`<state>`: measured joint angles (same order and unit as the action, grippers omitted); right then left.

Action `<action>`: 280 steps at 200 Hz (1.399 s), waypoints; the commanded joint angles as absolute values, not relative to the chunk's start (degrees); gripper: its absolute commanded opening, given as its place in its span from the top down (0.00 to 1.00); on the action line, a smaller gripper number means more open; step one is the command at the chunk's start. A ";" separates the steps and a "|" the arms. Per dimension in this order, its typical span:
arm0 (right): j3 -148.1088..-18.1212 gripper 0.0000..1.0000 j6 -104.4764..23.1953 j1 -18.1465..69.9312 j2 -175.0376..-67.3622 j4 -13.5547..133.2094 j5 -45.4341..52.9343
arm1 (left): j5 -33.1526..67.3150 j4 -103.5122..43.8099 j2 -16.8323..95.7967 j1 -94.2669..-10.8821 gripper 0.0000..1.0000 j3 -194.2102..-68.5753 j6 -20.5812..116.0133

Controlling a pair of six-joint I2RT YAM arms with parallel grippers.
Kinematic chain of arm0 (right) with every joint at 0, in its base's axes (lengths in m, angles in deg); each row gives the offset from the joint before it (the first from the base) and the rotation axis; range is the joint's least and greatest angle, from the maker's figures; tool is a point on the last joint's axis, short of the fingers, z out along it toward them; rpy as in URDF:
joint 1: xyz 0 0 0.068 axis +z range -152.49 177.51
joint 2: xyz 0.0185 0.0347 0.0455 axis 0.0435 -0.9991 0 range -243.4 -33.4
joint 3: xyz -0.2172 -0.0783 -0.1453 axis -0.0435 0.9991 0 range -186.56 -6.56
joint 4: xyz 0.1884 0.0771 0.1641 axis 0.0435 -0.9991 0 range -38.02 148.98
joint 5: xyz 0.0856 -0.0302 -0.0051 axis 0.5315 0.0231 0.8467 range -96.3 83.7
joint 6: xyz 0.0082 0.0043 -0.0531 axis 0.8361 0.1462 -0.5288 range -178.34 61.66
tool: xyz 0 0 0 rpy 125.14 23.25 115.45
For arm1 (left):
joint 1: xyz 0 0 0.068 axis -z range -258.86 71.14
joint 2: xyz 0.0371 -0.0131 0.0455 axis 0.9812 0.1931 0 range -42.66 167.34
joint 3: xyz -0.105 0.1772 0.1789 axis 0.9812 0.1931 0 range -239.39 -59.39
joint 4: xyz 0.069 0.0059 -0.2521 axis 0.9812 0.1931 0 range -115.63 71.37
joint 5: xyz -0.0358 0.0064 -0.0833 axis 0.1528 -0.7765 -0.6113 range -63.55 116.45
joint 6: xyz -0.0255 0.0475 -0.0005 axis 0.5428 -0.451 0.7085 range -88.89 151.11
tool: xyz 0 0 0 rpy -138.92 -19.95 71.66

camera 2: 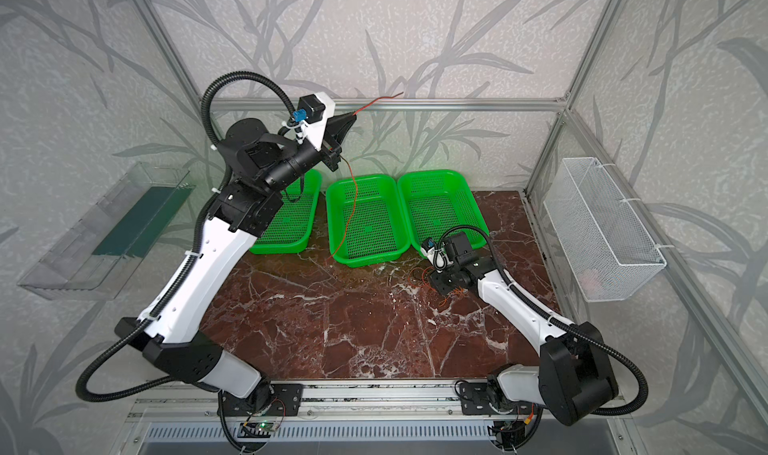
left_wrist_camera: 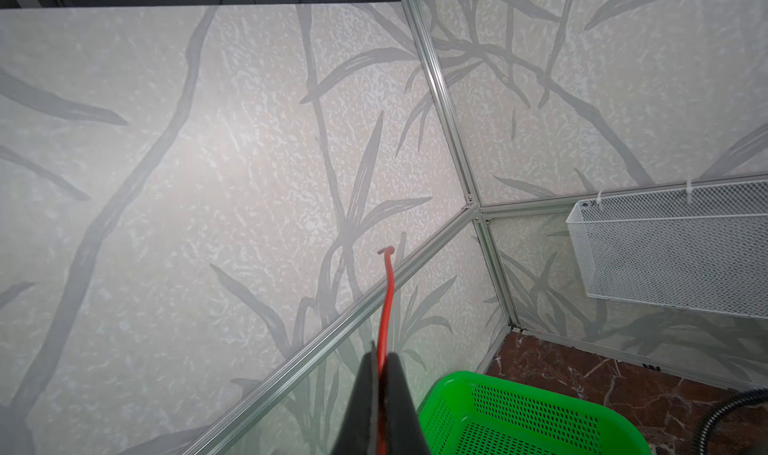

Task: Untangle the cables
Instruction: 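Lift the red wire high with the left gripper while the right gripper releases the bundle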

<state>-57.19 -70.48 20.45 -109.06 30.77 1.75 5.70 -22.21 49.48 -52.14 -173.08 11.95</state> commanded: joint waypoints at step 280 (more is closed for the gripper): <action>-55.14 0.50 -68.14 20.45 -103.62 28.83 -2.95 | 8.32 -37.16 63.15 -57.43 1.00 -174.15 17.62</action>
<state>-55.90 -68.60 20.45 -104.40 30.20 -1.68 6.51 -36.94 64.93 -57.43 -182.87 18.97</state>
